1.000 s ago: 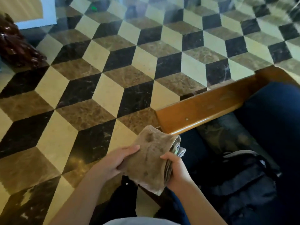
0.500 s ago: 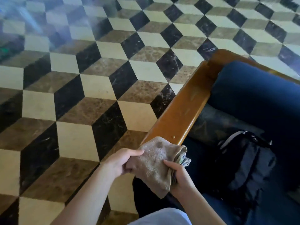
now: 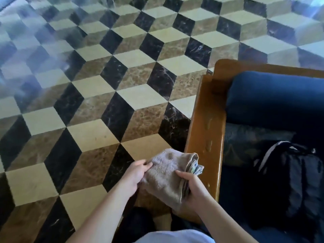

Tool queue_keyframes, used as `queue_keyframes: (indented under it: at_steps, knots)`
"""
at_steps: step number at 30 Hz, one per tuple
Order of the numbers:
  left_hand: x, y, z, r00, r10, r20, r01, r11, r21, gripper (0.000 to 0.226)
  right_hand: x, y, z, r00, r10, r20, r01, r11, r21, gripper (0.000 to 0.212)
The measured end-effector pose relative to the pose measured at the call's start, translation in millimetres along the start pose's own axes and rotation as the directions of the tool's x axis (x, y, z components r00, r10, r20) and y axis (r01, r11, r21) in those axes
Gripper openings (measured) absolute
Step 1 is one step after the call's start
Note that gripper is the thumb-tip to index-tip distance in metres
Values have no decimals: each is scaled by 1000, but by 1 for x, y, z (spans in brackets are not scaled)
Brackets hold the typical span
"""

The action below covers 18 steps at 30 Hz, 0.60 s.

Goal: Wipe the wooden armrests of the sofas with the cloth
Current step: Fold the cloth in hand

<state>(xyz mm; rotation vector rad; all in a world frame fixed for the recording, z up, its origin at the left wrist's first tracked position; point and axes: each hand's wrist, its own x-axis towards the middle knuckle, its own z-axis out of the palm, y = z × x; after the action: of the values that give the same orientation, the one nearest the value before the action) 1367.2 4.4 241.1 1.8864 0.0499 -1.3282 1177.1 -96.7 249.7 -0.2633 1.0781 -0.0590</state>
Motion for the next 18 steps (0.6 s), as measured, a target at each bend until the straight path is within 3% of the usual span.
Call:
queue_keyframes:
  at_steps: [3, 7, 10, 12, 18]
  knots:
    - [38, 23, 7, 998, 16, -63, -6, 986, 168, 21, 25, -5, 21, 995, -63, -79, 74, 987, 142, 33]
    - [82, 41, 7, 998, -55, 26, 43, 938, 345, 20, 50, 4, 31, 972, -73, -225, 143, 939, 313, 29]
    - [106, 56, 3, 961, -157, 227, -8, 806, 592, 18, 53, 28, 34, 928, -33, -370, 201, 882, 426, 27]
    - [115, 68, 4, 913, -187, 364, -158, 659, 735, 15, 52, 46, 42, 895, -10, -446, 257, 828, 498, 26]
    - [123, 95, 46, 819, -220, 531, -429, 381, 819, 29, 53, 95, 71, 762, 134, -634, 500, 501, 707, 30]
